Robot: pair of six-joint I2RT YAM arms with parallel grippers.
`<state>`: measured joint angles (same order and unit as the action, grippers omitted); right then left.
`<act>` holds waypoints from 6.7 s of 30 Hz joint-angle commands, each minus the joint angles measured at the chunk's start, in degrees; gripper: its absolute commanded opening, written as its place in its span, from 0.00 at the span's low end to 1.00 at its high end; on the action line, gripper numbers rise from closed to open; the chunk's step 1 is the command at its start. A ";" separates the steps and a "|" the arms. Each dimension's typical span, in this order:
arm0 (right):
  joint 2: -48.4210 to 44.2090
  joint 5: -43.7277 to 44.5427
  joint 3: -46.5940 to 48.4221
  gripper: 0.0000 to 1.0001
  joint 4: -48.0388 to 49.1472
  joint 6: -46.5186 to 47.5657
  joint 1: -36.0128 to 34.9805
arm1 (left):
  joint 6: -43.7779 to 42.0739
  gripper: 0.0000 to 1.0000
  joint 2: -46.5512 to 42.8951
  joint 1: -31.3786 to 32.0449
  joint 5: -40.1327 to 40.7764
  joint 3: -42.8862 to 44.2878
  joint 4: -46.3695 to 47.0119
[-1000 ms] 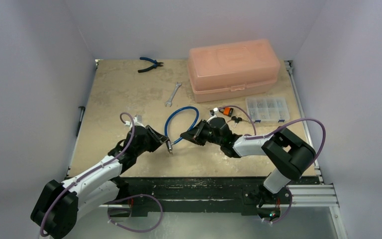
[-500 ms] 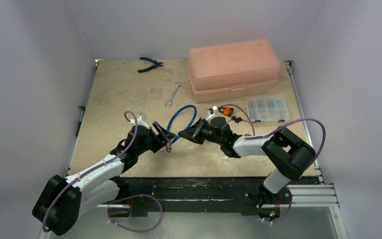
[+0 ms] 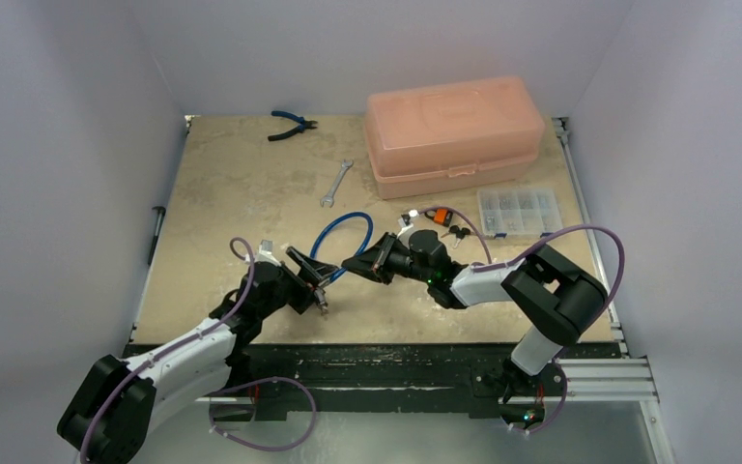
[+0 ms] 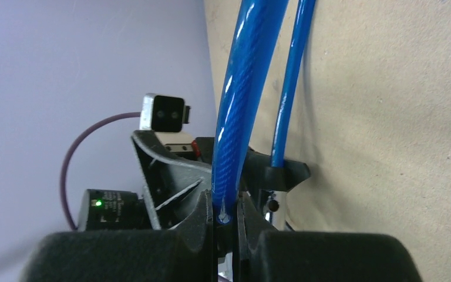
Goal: Unlock with the key
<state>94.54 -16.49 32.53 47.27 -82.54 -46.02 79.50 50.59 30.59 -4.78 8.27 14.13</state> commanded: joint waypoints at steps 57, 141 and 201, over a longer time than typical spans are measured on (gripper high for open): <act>35.57 -9.81 61.84 0.17 -42.97 37.25 1.99 | -16.59 0.00 4.93 -16.83 49.05 21.89 -47.92; -26.81 19.78 27.14 0.99 -66.01 63.66 13.52 | -56.65 0.99 -11.55 -17.58 -9.99 35.23 -36.80; 13.85 32.09 37.12 0.50 -63.64 46.04 26.69 | -56.91 0.98 -11.43 -17.14 -7.25 35.58 -37.99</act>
<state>107.87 15.31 67.99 -15.44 -36.10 -19.49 24.18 39.68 13.28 -12.58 43.24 -24.93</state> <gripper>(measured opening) 0.543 0.986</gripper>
